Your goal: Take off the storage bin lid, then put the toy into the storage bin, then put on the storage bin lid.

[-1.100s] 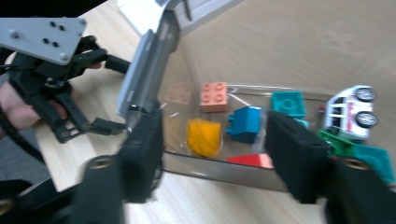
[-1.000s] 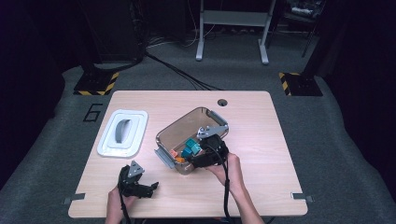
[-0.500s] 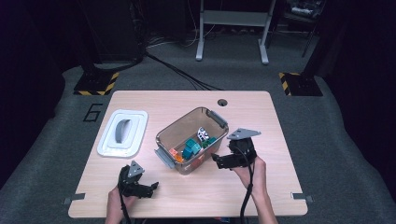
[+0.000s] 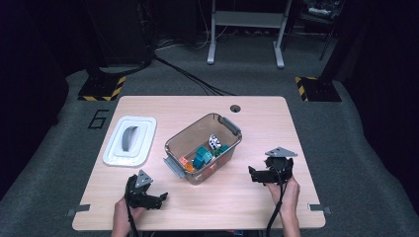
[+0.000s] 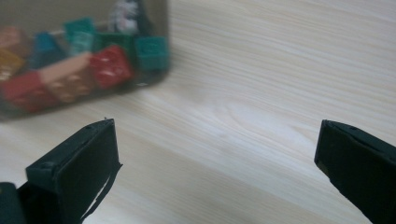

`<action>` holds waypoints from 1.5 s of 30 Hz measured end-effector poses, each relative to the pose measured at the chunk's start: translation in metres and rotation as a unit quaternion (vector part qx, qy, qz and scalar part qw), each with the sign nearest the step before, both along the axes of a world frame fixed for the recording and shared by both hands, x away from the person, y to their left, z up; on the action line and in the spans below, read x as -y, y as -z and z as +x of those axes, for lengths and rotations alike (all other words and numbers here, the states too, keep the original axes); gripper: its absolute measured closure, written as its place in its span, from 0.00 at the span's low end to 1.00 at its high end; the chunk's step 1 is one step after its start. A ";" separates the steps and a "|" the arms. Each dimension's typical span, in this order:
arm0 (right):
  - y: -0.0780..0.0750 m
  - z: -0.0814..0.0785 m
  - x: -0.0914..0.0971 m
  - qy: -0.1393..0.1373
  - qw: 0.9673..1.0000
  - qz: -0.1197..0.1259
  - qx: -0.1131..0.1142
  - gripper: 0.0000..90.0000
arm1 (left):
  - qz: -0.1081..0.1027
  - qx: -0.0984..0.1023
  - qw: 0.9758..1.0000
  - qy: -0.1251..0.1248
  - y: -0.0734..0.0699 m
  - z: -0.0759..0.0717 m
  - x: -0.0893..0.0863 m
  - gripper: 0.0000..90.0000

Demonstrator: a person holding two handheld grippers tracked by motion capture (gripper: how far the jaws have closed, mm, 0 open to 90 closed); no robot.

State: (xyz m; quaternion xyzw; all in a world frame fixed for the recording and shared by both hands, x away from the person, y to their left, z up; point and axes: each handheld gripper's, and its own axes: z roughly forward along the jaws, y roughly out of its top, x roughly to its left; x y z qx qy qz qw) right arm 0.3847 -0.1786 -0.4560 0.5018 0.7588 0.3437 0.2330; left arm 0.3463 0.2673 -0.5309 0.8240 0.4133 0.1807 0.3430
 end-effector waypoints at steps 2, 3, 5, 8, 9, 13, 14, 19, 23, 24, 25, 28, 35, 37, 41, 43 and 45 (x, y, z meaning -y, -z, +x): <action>0.011 0.001 0.005 0.017 1.000 0.002 -0.005 0.00 | 0.000 0.000 1.000 0.000 0.000 0.000 0.000 0.01; 0.017 0.003 0.008 0.016 1.000 0.002 -0.005 0.00 | 0.000 0.000 1.000 0.000 0.000 0.000 0.000 0.01; 0.029 0.005 0.012 0.028 0.999 0.010 -0.013 0.00 | 0.000 0.000 1.000 0.000 0.000 0.000 0.000 0.01; 0.044 0.007 0.018 0.030 0.999 0.012 -0.017 0.00 | -0.002 0.003 1.000 -0.002 0.001 0.000 0.000 0.01; 0.047 0.007 0.019 0.034 0.999 0.010 -0.019 0.00 | -0.003 0.003 1.000 -0.004 0.001 0.000 0.001 0.01; 0.060 0.009 0.023 0.044 0.999 0.008 -0.028 0.00 | -0.003 0.002 1.000 -0.004 0.000 0.000 0.001 0.01; 0.063 0.010 0.024 0.042 0.999 0.007 -0.027 0.00 | -0.003 0.001 1.000 -0.004 0.000 0.000 0.001 0.01; 0.071 0.013 0.025 0.045 0.998 -0.004 -0.035 0.00 | -0.003 0.002 1.000 -0.004 0.001 0.000 0.001 0.01; 0.073 0.013 0.026 0.046 0.998 -0.002 -0.030 0.00 | 0.002 0.003 1.000 0.000 0.000 0.000 0.000 0.01; 0.073 0.013 0.026 0.047 0.998 -0.002 -0.029 0.00 | 0.002 0.002 1.000 0.000 0.000 0.000 0.000 0.01; 0.073 0.013 0.026 0.046 0.999 -0.002 -0.029 0.00 | 0.003 -0.001 1.000 0.002 0.000 0.000 0.000 0.01; 0.073 0.014 0.027 0.039 0.999 -0.003 -0.030 0.00 | 0.001 -0.002 1.000 0.001 0.000 0.000 0.000 0.01; 0.073 0.016 0.029 0.026 0.999 -0.004 -0.030 0.00 | 0.022 -0.011 1.000 -0.015 -0.013 0.007 -0.010 0.00; 0.073 0.016 0.030 0.028 0.999 -0.001 -0.031 0.00 | 0.020 0.002 1.000 -0.021 -0.023 0.013 -0.018 0.00; 0.073 0.016 0.030 0.024 0.999 -0.003 -0.029 0.00 | -0.002 0.001 0.999 -0.032 -0.038 0.033 -0.035 0.00; 0.073 0.016 0.030 0.025 0.999 -0.003 -0.030 0.00 | -0.015 0.000 0.999 -0.045 -0.044 0.045 -0.042 0.00; 0.073 0.016 0.030 0.025 0.999 -0.003 -0.030 0.00 | -0.015 -0.001 0.998 -0.055 -0.049 0.057 -0.049 0.00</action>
